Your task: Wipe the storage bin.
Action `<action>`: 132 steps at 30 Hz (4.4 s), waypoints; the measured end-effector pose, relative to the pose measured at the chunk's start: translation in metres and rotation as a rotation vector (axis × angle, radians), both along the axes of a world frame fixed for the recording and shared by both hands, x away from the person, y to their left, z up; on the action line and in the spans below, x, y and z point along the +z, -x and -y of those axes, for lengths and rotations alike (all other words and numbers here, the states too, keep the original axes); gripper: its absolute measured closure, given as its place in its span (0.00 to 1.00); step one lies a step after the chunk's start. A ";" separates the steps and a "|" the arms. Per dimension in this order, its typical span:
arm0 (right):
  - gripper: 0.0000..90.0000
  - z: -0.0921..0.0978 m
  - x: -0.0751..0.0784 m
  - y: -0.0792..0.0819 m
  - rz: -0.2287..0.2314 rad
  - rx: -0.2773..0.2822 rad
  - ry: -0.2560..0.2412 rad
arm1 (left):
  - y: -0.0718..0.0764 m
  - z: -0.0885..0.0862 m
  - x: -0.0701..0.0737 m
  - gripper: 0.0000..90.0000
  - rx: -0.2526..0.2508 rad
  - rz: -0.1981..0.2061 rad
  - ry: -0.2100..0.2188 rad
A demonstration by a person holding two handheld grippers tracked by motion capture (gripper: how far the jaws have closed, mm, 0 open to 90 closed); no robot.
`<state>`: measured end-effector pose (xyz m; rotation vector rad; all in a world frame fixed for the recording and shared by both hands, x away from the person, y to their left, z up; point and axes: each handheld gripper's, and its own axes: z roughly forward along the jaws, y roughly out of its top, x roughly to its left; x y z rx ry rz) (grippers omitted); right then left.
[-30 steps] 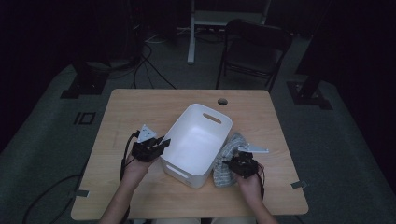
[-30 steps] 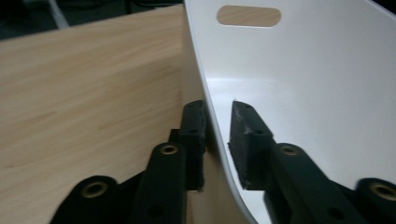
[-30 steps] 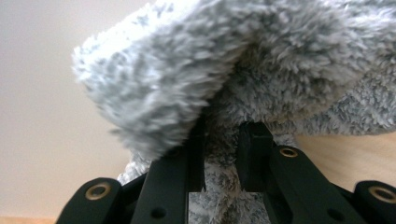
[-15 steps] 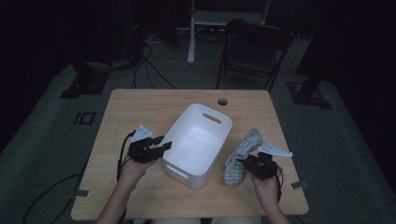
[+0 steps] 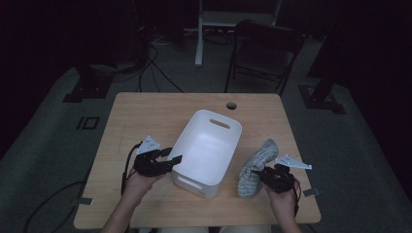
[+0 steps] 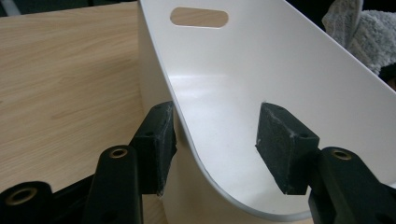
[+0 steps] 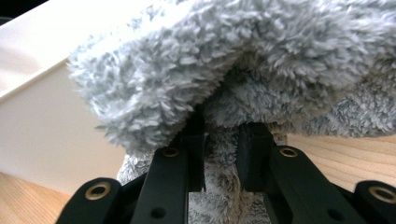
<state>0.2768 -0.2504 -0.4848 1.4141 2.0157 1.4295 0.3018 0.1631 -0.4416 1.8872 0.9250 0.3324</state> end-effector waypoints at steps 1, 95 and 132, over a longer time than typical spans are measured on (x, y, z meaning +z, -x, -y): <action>0.84 0.000 0.000 0.000 0.003 0.001 0.000 | 0.001 0.001 0.000 0.52 -0.003 0.002 -0.004; 0.84 0.008 -0.003 0.001 -0.004 0.005 -0.027 | -0.098 0.043 0.025 0.50 -0.129 0.140 -0.045; 0.84 0.014 -0.011 -0.002 -0.030 0.005 -0.037 | -0.176 0.065 0.000 0.57 -0.224 0.070 -0.024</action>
